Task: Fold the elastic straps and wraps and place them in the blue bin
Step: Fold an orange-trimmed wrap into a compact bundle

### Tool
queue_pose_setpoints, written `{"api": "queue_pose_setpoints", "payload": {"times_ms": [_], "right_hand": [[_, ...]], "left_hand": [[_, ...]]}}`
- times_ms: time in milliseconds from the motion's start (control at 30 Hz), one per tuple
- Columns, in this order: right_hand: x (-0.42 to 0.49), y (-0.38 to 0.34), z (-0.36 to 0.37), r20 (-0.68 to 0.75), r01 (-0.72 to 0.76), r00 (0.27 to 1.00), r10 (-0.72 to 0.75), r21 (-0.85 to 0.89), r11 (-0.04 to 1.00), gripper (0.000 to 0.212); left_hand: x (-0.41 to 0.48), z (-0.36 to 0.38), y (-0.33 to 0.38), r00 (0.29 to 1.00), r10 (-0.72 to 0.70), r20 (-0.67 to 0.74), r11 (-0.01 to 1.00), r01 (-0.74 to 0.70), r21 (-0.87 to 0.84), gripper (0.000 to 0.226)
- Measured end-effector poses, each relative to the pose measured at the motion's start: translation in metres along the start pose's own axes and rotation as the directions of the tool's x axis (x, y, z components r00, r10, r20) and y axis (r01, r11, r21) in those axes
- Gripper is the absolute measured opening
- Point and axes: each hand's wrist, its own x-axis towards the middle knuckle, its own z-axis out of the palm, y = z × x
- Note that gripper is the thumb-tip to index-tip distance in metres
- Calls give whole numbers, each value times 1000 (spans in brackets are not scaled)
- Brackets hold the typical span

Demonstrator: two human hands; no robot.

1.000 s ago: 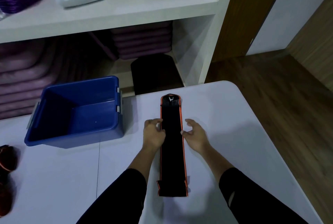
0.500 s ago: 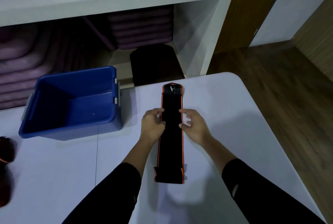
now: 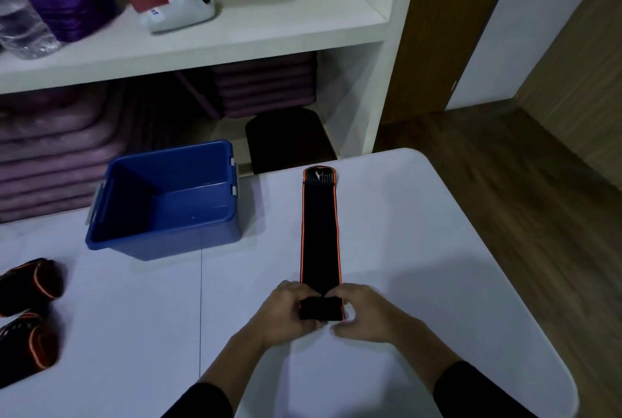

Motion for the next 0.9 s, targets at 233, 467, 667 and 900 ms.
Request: {"api": "queue_pose_setpoints", "payload": {"times_ms": [233, 467, 667, 900], "right_hand": [[-7, 5, 26, -81, -8, 997, 0, -99, 995, 50], [-8, -1, 23, -174, -52, 983, 57, 36, 998, 51], [-11, 6, 30, -212, -73, 973, 92, 96, 993, 40], [-3, 10, 36, -262, -142, 954, 148, 42, 989, 42]], "left_hand": [[-5, 25, -8, 998, 56, -33, 983, -50, 179, 40], [-4, 19, -4, 985, -170, -31, 984, 167, -65, 43], [-5, 27, -4, 979, -204, -24, 953, 193, -235, 40], [-3, 42, 1, 963, -217, -162, 976, 216, -20, 46]]}}
